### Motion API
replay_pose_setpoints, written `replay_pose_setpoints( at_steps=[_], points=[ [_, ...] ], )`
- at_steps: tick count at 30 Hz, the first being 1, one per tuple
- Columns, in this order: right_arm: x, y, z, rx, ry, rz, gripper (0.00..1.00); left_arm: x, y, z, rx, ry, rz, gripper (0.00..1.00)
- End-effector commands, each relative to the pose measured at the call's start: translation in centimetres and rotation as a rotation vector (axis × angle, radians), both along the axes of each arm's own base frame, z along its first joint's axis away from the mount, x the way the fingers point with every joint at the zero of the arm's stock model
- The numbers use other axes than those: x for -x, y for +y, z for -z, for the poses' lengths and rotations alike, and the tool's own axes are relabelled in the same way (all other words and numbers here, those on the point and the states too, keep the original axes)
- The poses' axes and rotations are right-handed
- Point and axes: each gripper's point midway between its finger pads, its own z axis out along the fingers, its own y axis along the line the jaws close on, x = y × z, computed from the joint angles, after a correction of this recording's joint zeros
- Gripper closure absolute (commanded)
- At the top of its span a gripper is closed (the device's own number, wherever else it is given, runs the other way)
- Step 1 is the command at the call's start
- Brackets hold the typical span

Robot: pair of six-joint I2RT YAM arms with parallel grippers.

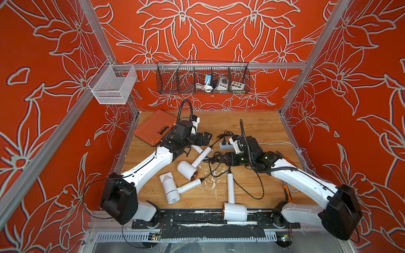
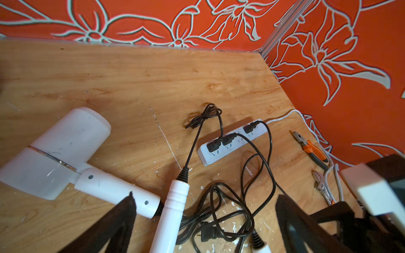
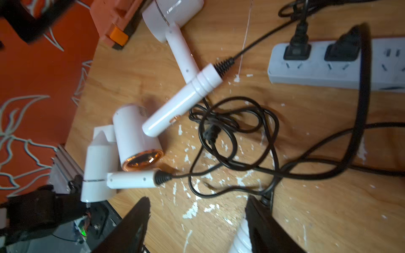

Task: Charge the blow dryers
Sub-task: Pick up the plug from the center of the board.

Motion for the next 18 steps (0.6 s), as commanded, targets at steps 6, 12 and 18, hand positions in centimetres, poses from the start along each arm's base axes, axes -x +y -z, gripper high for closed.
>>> replay_pose_setpoints(
  at_steps=[6, 12, 18],
  points=[
    [-0.8, 2.2, 2.9, -0.019, 0.144, 0.009, 0.86, -0.3, 0.2, -0.8, -0.012, -0.016, 0.004, 0.02],
    [0.4, 1.4, 5.0, 0.001, 0.209, 0.030, 0.75, -0.3, 0.3, -1.1, -0.012, -0.023, 0.001, 0.02],
    [0.7, 0.3, 6.8, 0.062, 0.250, 0.075, 0.68, -0.2, 0.3, -1.4, -0.007, -0.029, 0.003, 0.02]
  ],
)
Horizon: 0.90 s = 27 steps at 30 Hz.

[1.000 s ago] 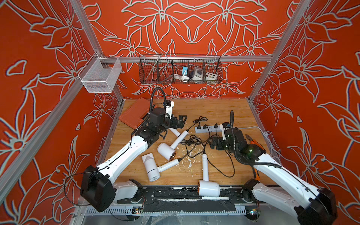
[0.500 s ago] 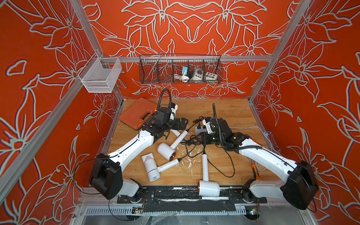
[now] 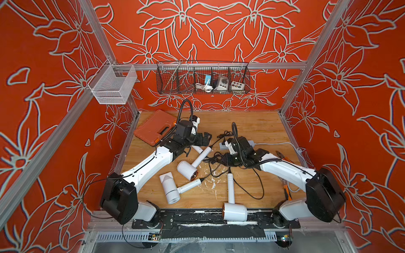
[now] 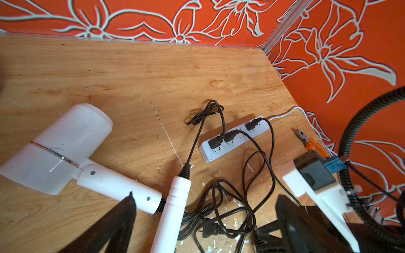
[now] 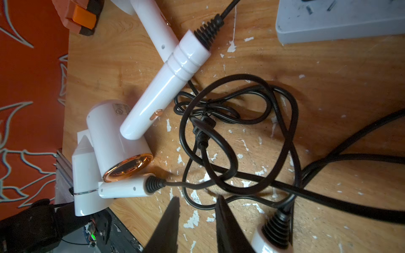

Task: Charge the blow dryers
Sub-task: Pick up the plug from the center of the board.

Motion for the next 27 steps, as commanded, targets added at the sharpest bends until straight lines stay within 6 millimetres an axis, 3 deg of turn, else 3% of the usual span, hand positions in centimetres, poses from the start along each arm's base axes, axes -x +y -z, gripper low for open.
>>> replay_pose_setpoints(
  at_steps=[1, 9, 13, 19, 23, 27],
  points=[
    [0.4, -1.0, 1.3, 0.051, 0.042, 0.045, 0.68, -0.2, 0.2, -1.3, -0.001, -0.033, 0.003, 0.02],
    [-0.5, -1.2, 2.3, 0.046, 0.077, 0.141, 0.60, -0.2, 0.2, -1.5, 0.000, -0.036, 0.002, 0.02],
    [-1.1, -1.2, 2.3, -0.017, 0.080, 0.208, 0.65, -0.2, 0.2, -1.6, 0.002, -0.039, 0.002, 0.02],
    [-2.1, -1.7, 0.0, -0.144, 0.026, 0.315, 0.68, -0.1, 0.3, -1.6, 0.002, -0.041, 0.003, 0.02],
    [-2.0, -3.1, 0.7, -0.176, 0.100, 0.396, 0.68, -0.1, 0.2, -1.6, 0.004, -0.040, 0.005, 0.02],
    [-1.9, -3.1, 1.1, -0.291, 0.179, 0.468, 0.68, -0.1, 0.3, -1.7, 0.003, -0.042, 0.002, 0.02]
  ],
)
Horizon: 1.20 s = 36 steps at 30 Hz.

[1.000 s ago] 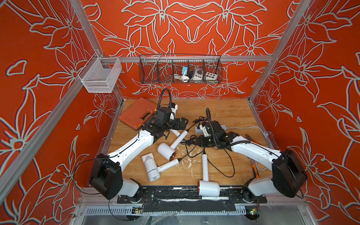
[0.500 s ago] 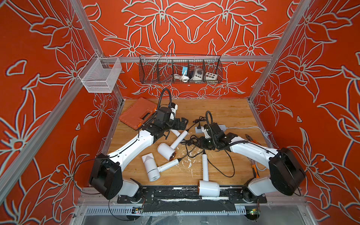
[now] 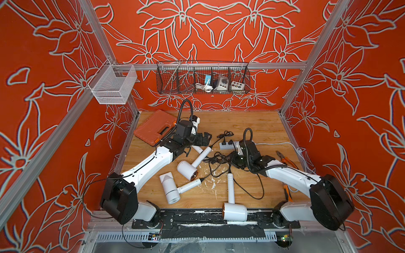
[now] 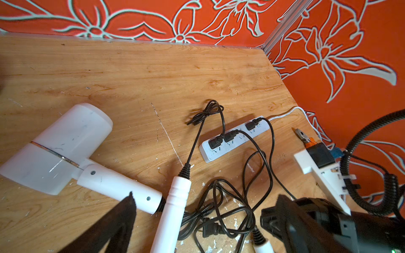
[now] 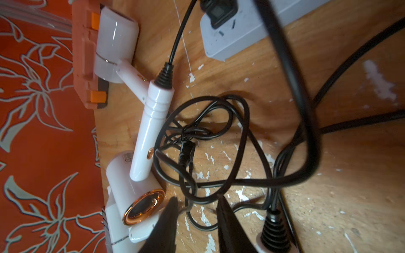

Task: Charge the blow dryers
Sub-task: Pick up the plug from the center of the board.

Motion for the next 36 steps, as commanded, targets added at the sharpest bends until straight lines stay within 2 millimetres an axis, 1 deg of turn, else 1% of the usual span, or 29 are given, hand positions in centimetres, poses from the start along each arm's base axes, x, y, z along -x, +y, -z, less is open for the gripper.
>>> replay_pose_setpoints(
  at_steps=[1, 4, 9, 13, 16, 21, 22, 28, 36],
  points=[
    [0.2, 0.1, 0.3, -0.134, 0.084, 0.100, 0.68, -0.1, 0.3, -1.7, 0.003, -0.041, 0.002, 0.02],
    [0.1, 0.5, 0.0, -0.216, 0.118, 0.145, 0.68, -0.1, 0.3, -1.6, 0.001, -0.041, 0.002, 0.02],
    [-0.2, 1.4, -1.0, -0.370, 0.146, 0.196, 0.69, -0.1, 0.3, -1.7, 0.002, -0.042, 0.002, 0.02],
    [0.2, 1.6, -0.4, -0.429, 0.229, 0.240, 0.71, -0.1, 0.2, -1.6, 0.003, -0.041, 0.004, 0.02],
    [0.5, 1.4, 0.3, -0.432, 0.277, 0.267, 0.73, -0.2, 0.3, -1.6, 0.002, -0.040, 0.002, 0.02],
    [1.2, 0.8, 1.3, -0.400, 0.340, 0.315, 0.82, -0.1, 0.2, -1.5, 0.001, -0.039, 0.004, 0.02],
    [1.3, 0.8, 1.4, -0.402, 0.352, 0.317, 0.82, -0.2, 0.2, -1.5, 0.001, -0.038, 0.003, 0.02],
    [1.9, 1.0, 2.3, -0.399, 0.395, 0.324, 0.81, -0.2, 0.2, -1.5, 0.000, -0.038, 0.003, 0.02],
    [1.9, 1.7, 3.1, -0.414, 0.416, 0.312, 0.80, -0.2, 0.3, -1.5, -0.002, -0.038, 0.001, 0.02]
  ],
)
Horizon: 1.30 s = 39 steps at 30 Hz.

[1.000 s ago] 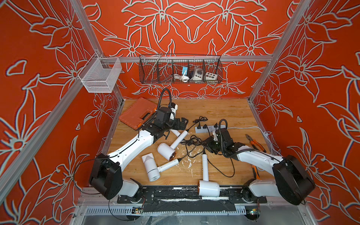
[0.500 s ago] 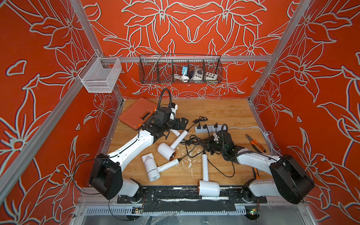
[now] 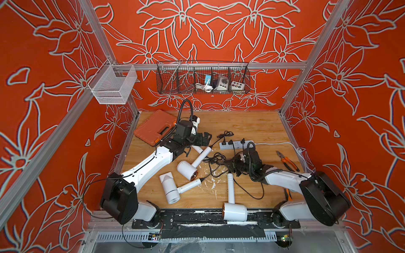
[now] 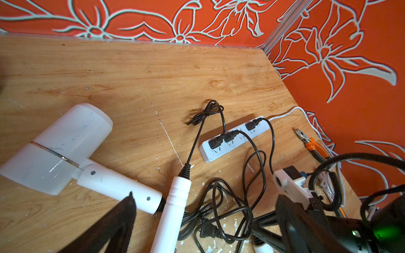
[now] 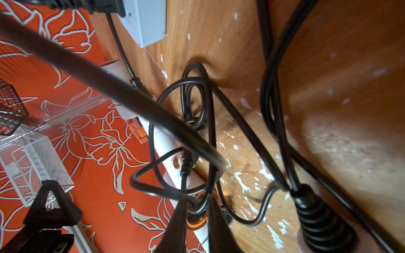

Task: Charge the blow dryers
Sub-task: Pick up the plug from the center of the board.

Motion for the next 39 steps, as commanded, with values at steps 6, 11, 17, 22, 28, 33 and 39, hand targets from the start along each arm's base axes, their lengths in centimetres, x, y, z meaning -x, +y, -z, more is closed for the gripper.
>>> replay_pose_setpoints(
  at_steps=[6, 11, 17, 22, 28, 33, 39],
  points=[
    [0.8, 0.6, 0.3, -0.029, 0.033, -0.008, 0.80, -0.2, 0.3, -1.5, -0.001, -0.039, 0.002, 0.02],
    [0.7, 0.5, 0.4, -0.023, 0.024, 0.000, 0.86, -0.2, 0.3, -1.5, 0.000, -0.039, 0.002, 0.02],
    [-0.3, 0.7, -0.1, -0.058, -0.026, 0.021, 1.00, -0.2, 0.3, -1.4, -0.004, -0.039, -0.001, 0.02],
    [-1.5, 0.1, -3.7, -0.056, -0.148, 0.008, 1.00, -0.2, 0.3, -1.5, -0.004, -0.039, -0.001, 0.02],
    [-2.8, -1.9, -8.5, -0.008, -0.300, 0.019, 1.00, -0.2, 0.3, -1.4, -0.002, -0.036, 0.001, 0.02],
    [-3.3, -2.3, -9.5, 0.045, -0.337, -0.030, 1.00, -0.2, 0.3, -1.4, -0.003, -0.036, 0.002, 0.02],
    [-2.9, -2.2, -11.7, 0.219, -0.395, -0.212, 1.00, -0.2, 0.2, -1.2, -0.001, -0.032, 0.003, 0.02]
  ],
)
